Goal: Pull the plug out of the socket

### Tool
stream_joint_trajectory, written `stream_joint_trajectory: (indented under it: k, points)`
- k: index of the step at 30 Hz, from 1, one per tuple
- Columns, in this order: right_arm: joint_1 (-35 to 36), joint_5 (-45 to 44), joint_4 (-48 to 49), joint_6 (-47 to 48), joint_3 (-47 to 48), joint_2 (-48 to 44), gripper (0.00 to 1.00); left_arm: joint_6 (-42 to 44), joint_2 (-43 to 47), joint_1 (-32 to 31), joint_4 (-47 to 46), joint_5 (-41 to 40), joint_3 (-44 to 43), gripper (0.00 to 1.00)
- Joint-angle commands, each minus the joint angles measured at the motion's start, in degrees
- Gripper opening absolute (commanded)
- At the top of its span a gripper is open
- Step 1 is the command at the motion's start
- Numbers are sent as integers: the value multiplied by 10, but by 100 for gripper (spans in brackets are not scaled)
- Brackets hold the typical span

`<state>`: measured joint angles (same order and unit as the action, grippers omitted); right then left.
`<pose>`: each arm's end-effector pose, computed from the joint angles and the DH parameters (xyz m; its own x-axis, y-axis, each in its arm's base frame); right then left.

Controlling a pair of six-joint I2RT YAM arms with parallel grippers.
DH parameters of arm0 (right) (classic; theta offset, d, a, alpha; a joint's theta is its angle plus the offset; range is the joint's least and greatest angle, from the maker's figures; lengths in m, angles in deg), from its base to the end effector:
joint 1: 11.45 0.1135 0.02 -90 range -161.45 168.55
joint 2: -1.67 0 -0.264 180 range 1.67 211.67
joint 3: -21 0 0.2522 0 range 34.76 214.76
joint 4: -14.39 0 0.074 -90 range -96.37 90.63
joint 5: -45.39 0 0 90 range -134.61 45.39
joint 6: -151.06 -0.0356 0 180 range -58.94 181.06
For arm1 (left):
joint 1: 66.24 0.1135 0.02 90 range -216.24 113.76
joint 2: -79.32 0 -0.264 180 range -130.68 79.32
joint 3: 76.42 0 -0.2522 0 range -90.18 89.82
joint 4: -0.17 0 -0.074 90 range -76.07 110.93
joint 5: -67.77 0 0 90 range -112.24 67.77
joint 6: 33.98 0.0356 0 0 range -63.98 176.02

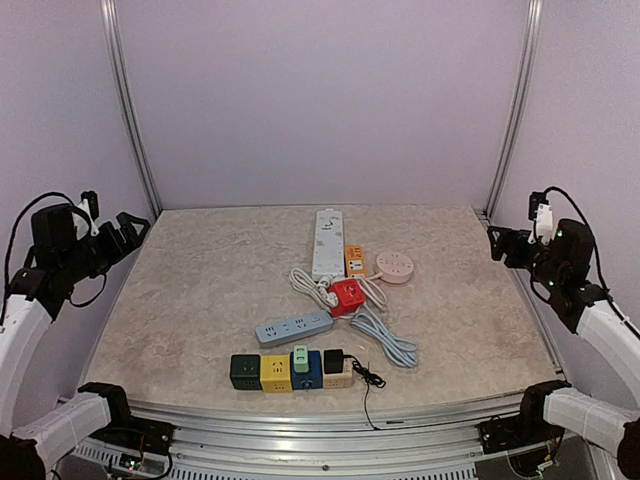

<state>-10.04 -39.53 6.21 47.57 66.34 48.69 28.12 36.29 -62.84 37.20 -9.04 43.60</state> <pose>0.1998 0.0081 0.2805 -0.1925 0.2277 -0.9545 -0.0687 0.9672 0.2446 0.1705 0.0020 0.3299 -0.3760 -0.4787 -0.7934 -0.0223 0.8606 -0.5087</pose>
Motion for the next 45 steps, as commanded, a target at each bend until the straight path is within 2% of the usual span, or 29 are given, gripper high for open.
stream_joint_trajectory:
  k: [1, 4, 6, 13, 17, 21, 27, 31, 39, 42, 45]
  points:
    - [76, 21, -39, 84, 32, -15, 92, -50, 19, -8, 3, 84, 62, 99]
    - [130, 55, -41, 98, 53, -1, 93, -80, 25, -28, 7, 105, 103, 99]
    - [176, 68, -51, 110, 72, 23, 92, -95, 25, -70, 11, 98, 123, 99]
    - [360, 105, -121, 150, 154, 151, 90, -123, -8, -173, 7, 66, 158, 99]
    - [464, 119, -129, 163, 181, 229, 89, -124, -38, -188, -9, 77, 163, 99]
    - [535, 124, -154, 189, 213, 302, 88, -123, -55, -190, -25, 89, 163, 99]
    - [585, 135, -193, 212, 238, 370, 86, -120, -62, -192, -20, 94, 162, 99]
    - [624, 87, -206, 219, 252, 396, 85, -120, -66, -192, -14, 91, 161, 99]
    - [640, 56, -230, 234, 277, 434, 81, -97, -71, -192, 14, 89, 135, 99]
    - [640, 47, -246, 244, 287, 454, 73, -92, -74, -192, 20, 91, 130, 99]
    - [644, 52, -261, 247, 302, 471, 57, -92, -73, -192, 21, 95, 131, 99]
